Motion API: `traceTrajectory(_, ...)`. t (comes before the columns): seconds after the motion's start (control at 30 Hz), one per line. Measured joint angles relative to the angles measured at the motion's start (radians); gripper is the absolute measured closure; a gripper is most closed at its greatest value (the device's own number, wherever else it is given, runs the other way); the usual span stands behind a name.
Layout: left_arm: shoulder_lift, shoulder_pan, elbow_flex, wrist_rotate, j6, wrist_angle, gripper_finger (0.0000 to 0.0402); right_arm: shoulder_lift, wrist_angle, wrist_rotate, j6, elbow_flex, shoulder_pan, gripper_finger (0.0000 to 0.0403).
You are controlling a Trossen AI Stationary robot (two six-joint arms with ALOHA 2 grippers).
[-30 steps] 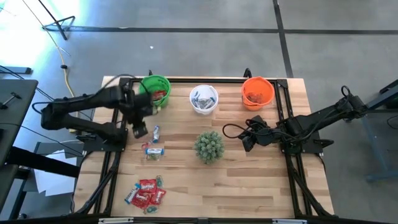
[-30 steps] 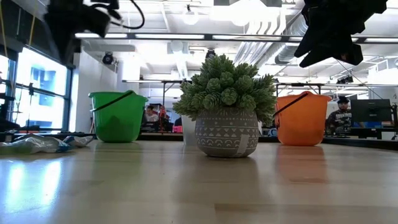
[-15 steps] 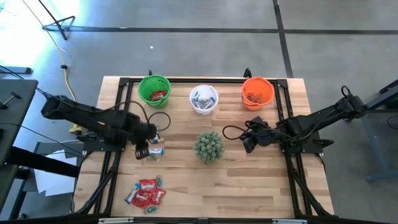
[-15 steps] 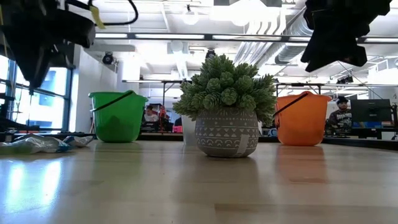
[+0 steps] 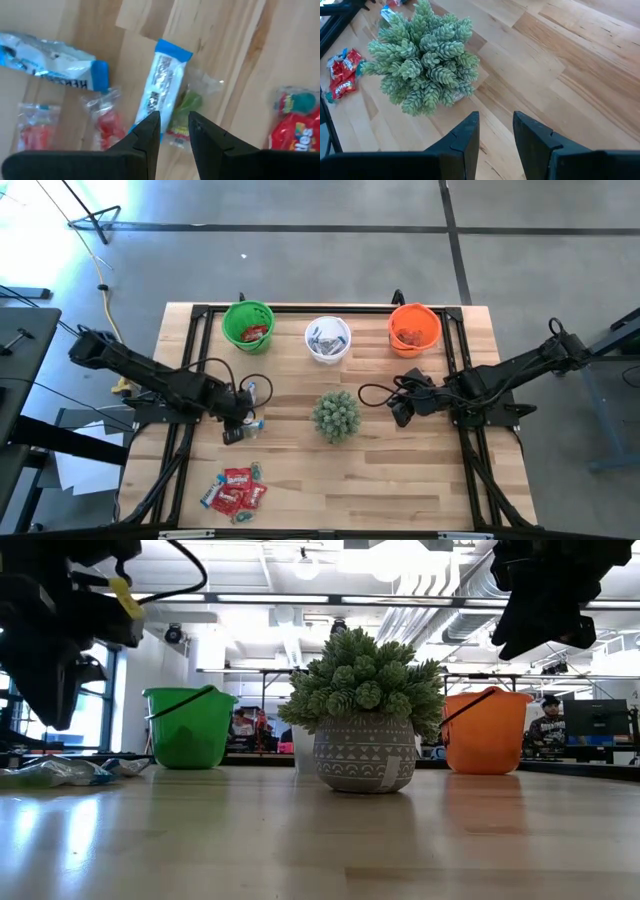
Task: Sort candy
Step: Put the white chocolate bars into the white bucket
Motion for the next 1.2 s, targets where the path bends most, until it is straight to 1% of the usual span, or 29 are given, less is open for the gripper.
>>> traceTrajectory(0.2,0.013,-0.036,0.0,-0.018,0.017,0.022,0.0314,0.0,0.0,0.0,0.0,0.0,0.0,0.0289)
traceTrajectory(0.37,0.07,-0.068,0.0,-0.022,0.079,0.023,0.0314,0.0,0.0,0.0,0.0,0.0,0.0,0.0289)
traceTrajectory(0.43,0.103,-0.072,0.0,-0.037,0.112,0.025,0.0314,0.0,-0.001,0.0,0.0,0.0,0.0,0.0289)
traceTrajectory(0.57,0.186,-0.071,0.0,-0.107,0.161,0.034,0.0314,0.0,-0.002,0.001,0.0,0.0,0.0,0.0289)
traceTrajectory(0.63,0.237,-0.067,0.0,-0.127,0.175,0.051,0.0314,0.0,-0.001,0.001,0.0,0.0,0.0,0.0289)
traceTrajectory(0.8,0.36,-0.062,0.011,-0.108,0.158,0.108,0.0314,0.0,-0.001,0.001,0.0,0.0,0.0,0.0289)
traceTrajectory(0.9,0.389,-0.064,0.014,-0.108,0.127,0.132,0.0317,0.0,0.0,-0.001,0.0,0.0,0.0,0.0289)
traceTrajectory(1.0,0.377,-0.063,0.014,-0.1,0.076,0.132,0.0338,0.0,0.0,-0.004,0.0,0.0,0.0,0.0289)
traceTrajectory(1.13,0.325,-0.063,0.033,-0.083,0.019,0.128,0.0389,0.0,-0.001,-0.004,0.0,0.0,0.0,0.0289)
traceTrajectory(1.2,0.299,-0.064,0.052,-0.079,-0.013,0.129,0.0394,0.0,-0.002,-0.004,0.0,0.0,0.0,0.0289)
